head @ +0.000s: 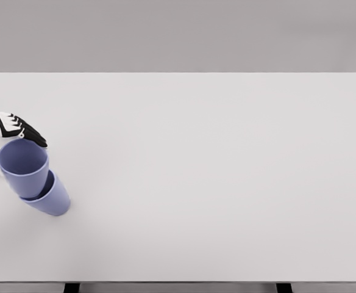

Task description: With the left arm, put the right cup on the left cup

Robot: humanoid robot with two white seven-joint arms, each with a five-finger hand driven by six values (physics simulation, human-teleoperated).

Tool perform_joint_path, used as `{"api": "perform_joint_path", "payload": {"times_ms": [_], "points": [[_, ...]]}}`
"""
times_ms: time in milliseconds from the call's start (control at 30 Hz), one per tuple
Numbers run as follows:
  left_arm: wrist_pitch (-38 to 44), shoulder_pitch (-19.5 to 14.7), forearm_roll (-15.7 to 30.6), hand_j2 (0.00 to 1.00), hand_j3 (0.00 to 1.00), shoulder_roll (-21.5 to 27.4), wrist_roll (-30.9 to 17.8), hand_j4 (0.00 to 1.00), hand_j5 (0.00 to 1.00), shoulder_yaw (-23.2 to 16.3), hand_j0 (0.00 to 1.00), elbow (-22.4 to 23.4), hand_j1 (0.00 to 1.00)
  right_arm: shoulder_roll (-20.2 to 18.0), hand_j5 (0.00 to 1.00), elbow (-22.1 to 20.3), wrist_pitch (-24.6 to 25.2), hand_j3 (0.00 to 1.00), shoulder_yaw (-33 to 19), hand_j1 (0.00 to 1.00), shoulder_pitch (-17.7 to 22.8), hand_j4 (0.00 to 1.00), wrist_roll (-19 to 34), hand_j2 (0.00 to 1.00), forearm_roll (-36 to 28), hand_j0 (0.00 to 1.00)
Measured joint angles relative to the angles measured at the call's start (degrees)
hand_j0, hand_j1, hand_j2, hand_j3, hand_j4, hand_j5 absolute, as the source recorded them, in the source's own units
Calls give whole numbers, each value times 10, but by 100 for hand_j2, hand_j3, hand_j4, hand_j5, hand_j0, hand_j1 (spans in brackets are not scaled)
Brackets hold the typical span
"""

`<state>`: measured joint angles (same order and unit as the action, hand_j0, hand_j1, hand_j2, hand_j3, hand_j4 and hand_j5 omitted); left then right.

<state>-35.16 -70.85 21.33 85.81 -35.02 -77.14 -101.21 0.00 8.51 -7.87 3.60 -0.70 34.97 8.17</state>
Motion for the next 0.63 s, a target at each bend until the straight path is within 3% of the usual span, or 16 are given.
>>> {"api": "perform_joint_path", "payload": {"times_ms": [100, 267, 633], "points": [[0, 0, 1, 90, 90, 2, 0, 90, 90, 6, 90, 0, 90, 0, 100, 0, 0, 100, 0, 100, 0, 100, 0, 100, 0, 100], [0, 0, 7, 100, 100, 14, 0, 100, 100, 22, 100, 0, 100, 0, 100, 0, 0, 100, 0, 100, 0, 100, 0, 100, 0, 100], [0, 2, 30, 100, 100, 24, 0, 100, 100, 44, 100, 0, 100, 0, 100, 0, 0, 100, 0, 100, 0, 100, 0, 100, 0, 100]]}}
